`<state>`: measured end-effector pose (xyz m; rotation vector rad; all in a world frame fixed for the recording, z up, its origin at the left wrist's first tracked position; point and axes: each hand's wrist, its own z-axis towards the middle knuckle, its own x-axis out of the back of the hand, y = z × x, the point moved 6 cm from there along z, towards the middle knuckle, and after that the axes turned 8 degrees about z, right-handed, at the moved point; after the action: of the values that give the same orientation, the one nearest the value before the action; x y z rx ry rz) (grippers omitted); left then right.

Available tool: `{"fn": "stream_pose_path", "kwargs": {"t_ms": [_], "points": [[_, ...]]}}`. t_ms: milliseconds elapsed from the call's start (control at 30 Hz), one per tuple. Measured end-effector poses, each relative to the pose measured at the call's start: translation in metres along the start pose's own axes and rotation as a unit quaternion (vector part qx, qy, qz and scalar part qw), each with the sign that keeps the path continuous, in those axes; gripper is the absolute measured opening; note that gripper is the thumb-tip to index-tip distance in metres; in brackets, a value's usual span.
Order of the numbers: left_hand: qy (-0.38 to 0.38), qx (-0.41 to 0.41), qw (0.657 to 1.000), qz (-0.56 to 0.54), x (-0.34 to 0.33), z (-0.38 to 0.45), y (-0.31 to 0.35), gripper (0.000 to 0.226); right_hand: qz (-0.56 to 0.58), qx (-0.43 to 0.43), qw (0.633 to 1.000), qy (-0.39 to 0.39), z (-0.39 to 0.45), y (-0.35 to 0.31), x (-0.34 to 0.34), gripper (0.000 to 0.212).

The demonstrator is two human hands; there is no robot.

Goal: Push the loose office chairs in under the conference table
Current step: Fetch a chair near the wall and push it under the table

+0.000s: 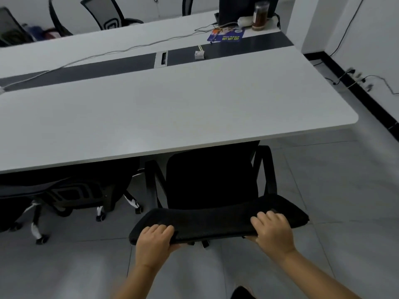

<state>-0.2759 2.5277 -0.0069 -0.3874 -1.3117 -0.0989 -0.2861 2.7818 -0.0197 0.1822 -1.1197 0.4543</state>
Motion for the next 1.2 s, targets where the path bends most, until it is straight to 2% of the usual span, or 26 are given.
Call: {"fn": "stream_pose_path", "kwargs": {"t_ms": [233,333,433,567,700,767,867,933,1000,1067,1133,1200], "points": [[0.005,-0.049,0.999,0.008,-0.011,0.034,-0.044,0.045,-0.027,-0.037,0.998,0.031,0.031,-0.023,-0.012,0.039],[-0.021,-0.057,0.998,-0.017,-0.021,0.042,-0.062,0.054,-0.027,-0.072,0.997,0.005,0.043,-0.034,-0.016,0.049],[-0.037,-0.074,0.995,-0.050,-0.029,0.041,-0.077,0.058,-0.040,-0.098,0.994,0.013,0.046,-0.045,-0.021,0.050],[-0.049,-0.100,0.991,-0.080,-0.034,0.032,-0.094,0.060,-0.048,-0.090,0.994,0.045,0.042,-0.064,-0.026,0.032],[-0.049,-0.100,0.988,-0.104,-0.039,0.027,-0.121,0.078,-0.029,-0.124,0.991,0.032,0.045,-0.090,-0.033,0.049],[-0.047,-0.099,0.988,-0.110,-0.040,0.028,-0.137,0.083,-0.028,-0.117,0.991,0.052,0.052,-0.107,-0.035,0.037],[-0.041,-0.100,0.989,-0.100,-0.041,0.028,-0.158,0.088,-0.016,-0.112,0.992,0.053,0.062,-0.127,-0.041,0.033],[-0.037,-0.101,0.990,-0.091,-0.043,0.028,-0.166,0.087,-0.021,-0.106,0.993,0.042,0.067,-0.133,-0.045,0.041],[-0.025,-0.100,0.992,-0.079,-0.044,0.030,-0.170,0.084,-0.019,-0.122,0.992,0.013,0.072,-0.131,-0.052,0.063],[-0.003,-0.106,0.993,-0.055,-0.045,0.036,-0.174,0.072,-0.009,-0.140,0.990,-0.008,0.080,-0.125,-0.057,0.073],[0.030,-0.126,0.991,-0.024,-0.044,0.043,-0.173,0.053,-0.014,-0.134,0.991,-0.003,0.089,-0.118,-0.059,0.065],[0.052,-0.132,0.990,-0.011,-0.043,0.047,-0.172,0.046,-0.031,-0.105,0.994,0.020,0.097,-0.110,-0.058,0.042]]}}
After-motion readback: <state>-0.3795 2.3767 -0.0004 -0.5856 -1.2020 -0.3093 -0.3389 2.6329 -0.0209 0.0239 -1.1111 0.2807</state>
